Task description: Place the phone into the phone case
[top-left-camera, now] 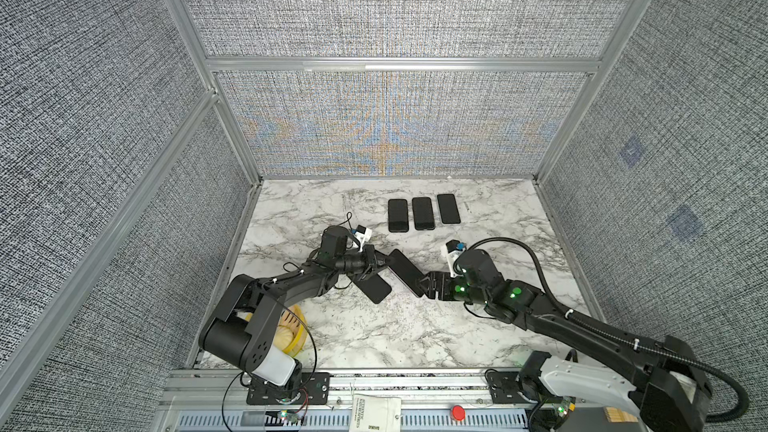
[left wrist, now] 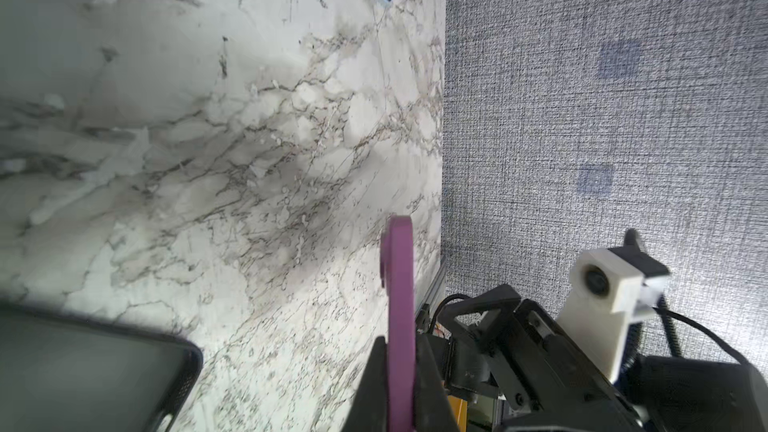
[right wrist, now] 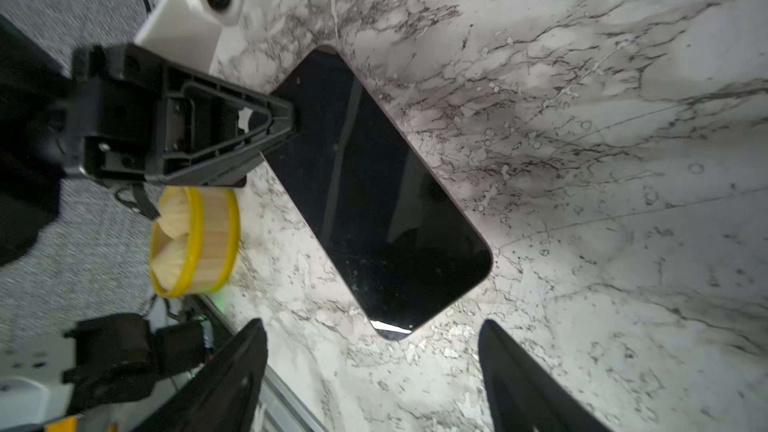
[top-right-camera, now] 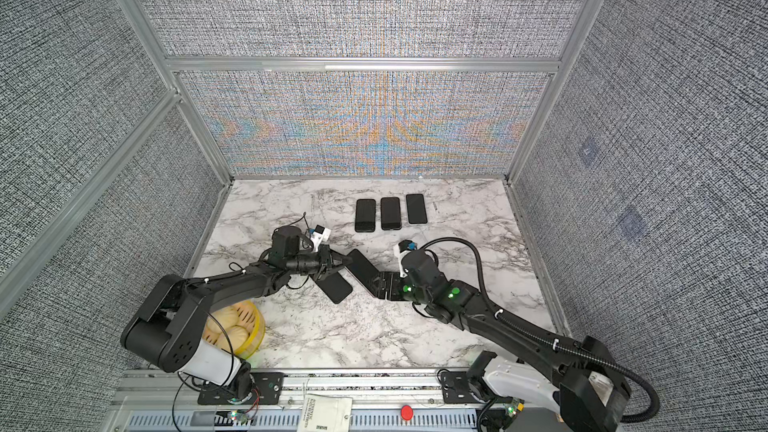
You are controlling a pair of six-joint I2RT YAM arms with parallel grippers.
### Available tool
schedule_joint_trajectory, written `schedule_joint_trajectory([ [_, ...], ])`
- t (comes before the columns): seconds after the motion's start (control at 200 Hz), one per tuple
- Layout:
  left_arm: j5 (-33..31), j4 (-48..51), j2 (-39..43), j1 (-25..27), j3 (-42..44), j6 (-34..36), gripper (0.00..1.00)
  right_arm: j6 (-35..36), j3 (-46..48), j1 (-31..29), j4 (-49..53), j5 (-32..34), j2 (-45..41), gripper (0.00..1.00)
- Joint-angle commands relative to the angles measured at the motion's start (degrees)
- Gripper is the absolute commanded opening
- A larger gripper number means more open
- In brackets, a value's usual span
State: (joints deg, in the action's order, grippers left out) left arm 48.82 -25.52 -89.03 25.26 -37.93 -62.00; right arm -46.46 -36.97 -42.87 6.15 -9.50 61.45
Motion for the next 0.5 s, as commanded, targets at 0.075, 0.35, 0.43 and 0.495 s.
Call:
schedule_joint_trajectory([
  [0.075,2.81,-15.78,-1.88,-1.67,0.04,-8.63,0.0,-12.48,5.08,2.83,-15.13,-5.97,-2.77,0.8],
  [0.35,1.57,-41.25,-8.75,-3.15,3.44,-23.53,0.0,-21.02,11.46,6.98,-37.4,-13.24,4.28,0.78],
  [0.43,0.59,-52.27,-12.66,-3.11,4.62,-28.81,0.0,-22.74,12.43,7.58,-44.39,-14.69,7.54,0.75],
  [0.495,1.06,-54.51,-14.85,-3.15,4.69,-30.66,0.0,-23.83,13.31,8.05,-48.99,-15.0,9.76,0.72],
])
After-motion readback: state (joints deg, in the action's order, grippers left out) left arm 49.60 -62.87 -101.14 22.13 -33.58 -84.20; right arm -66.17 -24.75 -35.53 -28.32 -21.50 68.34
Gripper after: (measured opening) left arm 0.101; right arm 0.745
